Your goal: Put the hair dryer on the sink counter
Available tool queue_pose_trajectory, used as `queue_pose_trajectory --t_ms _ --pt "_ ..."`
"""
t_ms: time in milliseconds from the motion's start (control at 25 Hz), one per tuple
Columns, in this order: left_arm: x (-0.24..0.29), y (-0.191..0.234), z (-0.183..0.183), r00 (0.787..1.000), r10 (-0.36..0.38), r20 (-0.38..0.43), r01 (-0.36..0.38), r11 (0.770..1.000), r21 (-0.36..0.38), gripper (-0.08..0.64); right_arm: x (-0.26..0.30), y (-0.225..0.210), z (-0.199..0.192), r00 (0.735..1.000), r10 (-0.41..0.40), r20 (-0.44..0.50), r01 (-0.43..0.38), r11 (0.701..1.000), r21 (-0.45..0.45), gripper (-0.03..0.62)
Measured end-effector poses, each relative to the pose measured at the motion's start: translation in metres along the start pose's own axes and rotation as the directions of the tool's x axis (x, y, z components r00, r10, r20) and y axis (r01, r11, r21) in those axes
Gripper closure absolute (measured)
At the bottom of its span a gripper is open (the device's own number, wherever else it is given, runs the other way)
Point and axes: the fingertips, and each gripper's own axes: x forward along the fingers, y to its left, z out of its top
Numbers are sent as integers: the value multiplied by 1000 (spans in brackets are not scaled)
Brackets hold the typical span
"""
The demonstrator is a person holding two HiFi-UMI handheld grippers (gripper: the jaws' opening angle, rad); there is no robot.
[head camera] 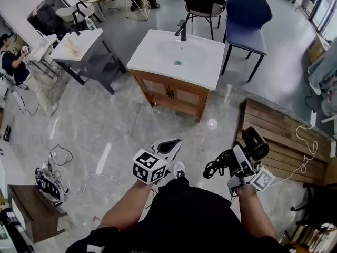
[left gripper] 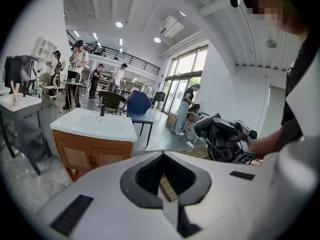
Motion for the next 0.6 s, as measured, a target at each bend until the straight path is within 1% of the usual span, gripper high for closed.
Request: queue_pose_trajectory --t_ms 120,320,400,600 --pt "2 29 15 1000 -5 11 5 1000 8 560 31 -8 2 1000 -17 -9 17 1000 -22 347" --pt "8 73 30 1000 3 19 -3 1000 11 560 68 -12 4 1000 -10 1 10 999 -43 347" --pt "12 83 31 1000 -2 11 2 1000 4 560 78 -16 6 1000 -15 9 15 999 -42 347" --pt "26 91 34 999 -38 -15 38 999 0 560 93 -27 16 999 -33 26 34 999 -41 347"
